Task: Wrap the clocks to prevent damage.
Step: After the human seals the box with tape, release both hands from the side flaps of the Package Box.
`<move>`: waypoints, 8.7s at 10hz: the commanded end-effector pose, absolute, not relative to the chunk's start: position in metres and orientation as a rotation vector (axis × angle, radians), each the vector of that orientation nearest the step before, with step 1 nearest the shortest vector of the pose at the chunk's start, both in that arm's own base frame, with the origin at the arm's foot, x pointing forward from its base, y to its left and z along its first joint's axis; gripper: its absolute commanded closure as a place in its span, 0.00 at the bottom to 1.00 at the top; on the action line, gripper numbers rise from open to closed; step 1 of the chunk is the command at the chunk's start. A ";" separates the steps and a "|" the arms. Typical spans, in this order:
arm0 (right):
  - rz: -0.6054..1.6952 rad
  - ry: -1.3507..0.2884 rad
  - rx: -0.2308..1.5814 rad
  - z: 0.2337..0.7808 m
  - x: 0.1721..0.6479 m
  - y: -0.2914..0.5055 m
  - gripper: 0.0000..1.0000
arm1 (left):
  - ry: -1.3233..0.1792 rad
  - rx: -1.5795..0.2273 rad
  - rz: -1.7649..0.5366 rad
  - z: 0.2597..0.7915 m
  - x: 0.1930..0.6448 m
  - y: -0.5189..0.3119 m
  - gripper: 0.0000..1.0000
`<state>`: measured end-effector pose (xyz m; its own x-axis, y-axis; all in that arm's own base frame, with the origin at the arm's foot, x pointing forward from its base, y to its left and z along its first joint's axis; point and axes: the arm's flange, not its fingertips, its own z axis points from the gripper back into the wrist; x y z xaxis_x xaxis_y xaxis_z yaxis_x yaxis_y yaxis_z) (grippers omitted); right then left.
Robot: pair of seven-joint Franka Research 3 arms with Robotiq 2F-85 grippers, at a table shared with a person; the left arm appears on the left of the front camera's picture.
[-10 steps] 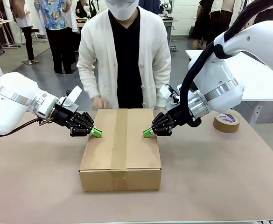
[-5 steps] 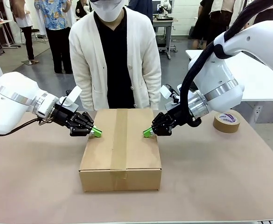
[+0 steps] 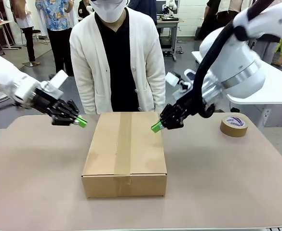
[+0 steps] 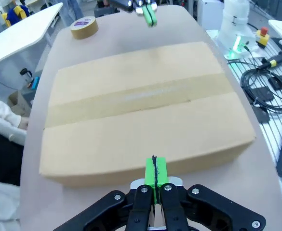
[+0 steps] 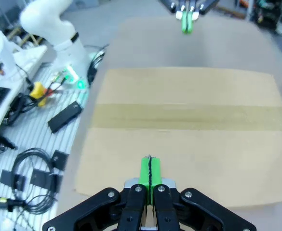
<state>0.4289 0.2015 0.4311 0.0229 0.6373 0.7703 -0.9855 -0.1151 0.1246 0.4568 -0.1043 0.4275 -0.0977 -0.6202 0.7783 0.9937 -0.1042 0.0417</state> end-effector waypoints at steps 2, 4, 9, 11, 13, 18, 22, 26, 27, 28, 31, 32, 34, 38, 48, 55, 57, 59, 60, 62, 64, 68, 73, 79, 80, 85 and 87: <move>1.416 -0.403 0.710 0.496 0.400 0.153 0.99 | -0.552 -0.635 -1.534 0.469 0.438 -0.052 1.00; 1.322 -0.384 0.614 0.519 0.385 0.122 0.99 | -0.518 -0.562 -1.478 0.487 0.430 -0.022 1.00; 1.282 -0.425 0.591 0.526 0.383 0.090 0.99 | -0.539 -0.525 -1.470 0.491 0.427 -0.002 1.00; 1.282 -0.425 0.591 0.526 0.383 0.090 0.99 | -0.539 -0.525 -1.470 0.491 0.427 -0.002 1.00; 1.282 -0.425 0.591 0.526 0.383 0.090 0.99 | -0.539 -0.525 -1.470 0.491 0.427 -0.002 1.00; 1.282 -0.425 0.591 0.526 0.383 0.090 0.99 | -0.539 -0.525 -1.470 0.491 0.427 -0.002 1.00; 1.287 -0.481 0.603 0.533 0.347 0.052 0.21 | -0.474 -0.466 -1.496 0.497 0.416 -0.015 0.71; 1.285 -0.435 0.646 0.521 0.350 0.055 0.00 | -0.456 -0.468 -1.470 0.500 0.413 -0.016 0.31; 1.288 -0.428 0.645 0.520 0.350 0.056 0.00 | -0.451 -0.467 -1.468 0.501 0.412 -0.015 0.20; 1.291 -0.420 0.646 0.519 0.351 0.057 0.23 | -0.449 -0.467 -1.466 0.502 0.412 -0.015 0.11; 1.298 -0.416 0.630 0.520 0.349 0.058 0.00 | -0.446 -0.471 -1.463 0.504 0.412 -0.014 0.00; 1.298 -0.417 0.624 0.520 0.349 0.058 0.00 | -0.444 -0.471 -1.460 0.505 0.412 -0.014 0.00; 1.289 -0.386 0.609 0.522 0.344 0.058 0.00 | -0.433 -0.450 -1.454 0.506 0.410 -0.012 0.00; 1.281 -0.432 0.637 0.521 0.349 0.058 0.00 | -0.480 -0.438 -1.443 0.509 0.414 -0.009 0.00; 1.052 -0.766 0.816 0.644 0.289 -0.091 0.00 | -0.650 -0.786 -1.110 0.631 0.379 0.127 0.00; 0.924 -0.824 0.668 0.632 0.299 -0.087 0.00 | -0.712 -0.726 -1.040 0.615 0.394 0.131 0.00; 0.925 -0.840 0.655 0.634 0.297 -0.083 0.00 | -0.722 -0.691 -1.068 0.614 0.392 0.132 0.00; 0.951 -0.828 0.659 0.634 0.302 -0.091 0.00 | -0.714 -0.740 -1.032 0.616 0.397 0.132 0.00; 0.951 -0.828 0.659 0.634 0.302 -0.091 0.00 | -0.714 -0.740 -1.032 0.616 0.397 0.132 0.00; 0.951 -0.828 0.659 0.634 0.302 -0.091 0.00 | -0.714 -0.740 -1.032 0.616 0.397 0.132 0.00; 0.951 -0.828 0.659 0.634 0.302 -0.091 0.00 | -0.714 -0.740 -1.032 0.616 0.397 0.132 0.00; 0.951 -0.828 0.659 0.634 0.302 -0.091 0.00 | -0.714 -0.740 -1.032 0.616 0.397 0.132 0.00; 0.951 -0.828 0.659 0.634 0.302 -0.091 0.00 | -0.714 -0.740 -1.032 0.616 0.397 0.132 0.00; 0.951 -0.828 0.659 0.634 0.302 -0.091 0.00 | -0.714 -0.740 -1.032 0.616 0.397 0.132 0.00; 0.951 -0.828 0.659 0.634 0.302 -0.091 0.00 | -0.714 -0.740 -1.032 0.616 0.397 0.132 0.00; 0.951 -0.828 0.659 0.634 0.302 -0.091 0.00 | -0.714 -0.740 -1.032 0.616 0.397 0.132 0.00; 0.951 -0.828 0.659 0.634 0.302 -0.091 0.00 | -0.714 -0.740 -1.032 0.616 0.397 0.132 0.00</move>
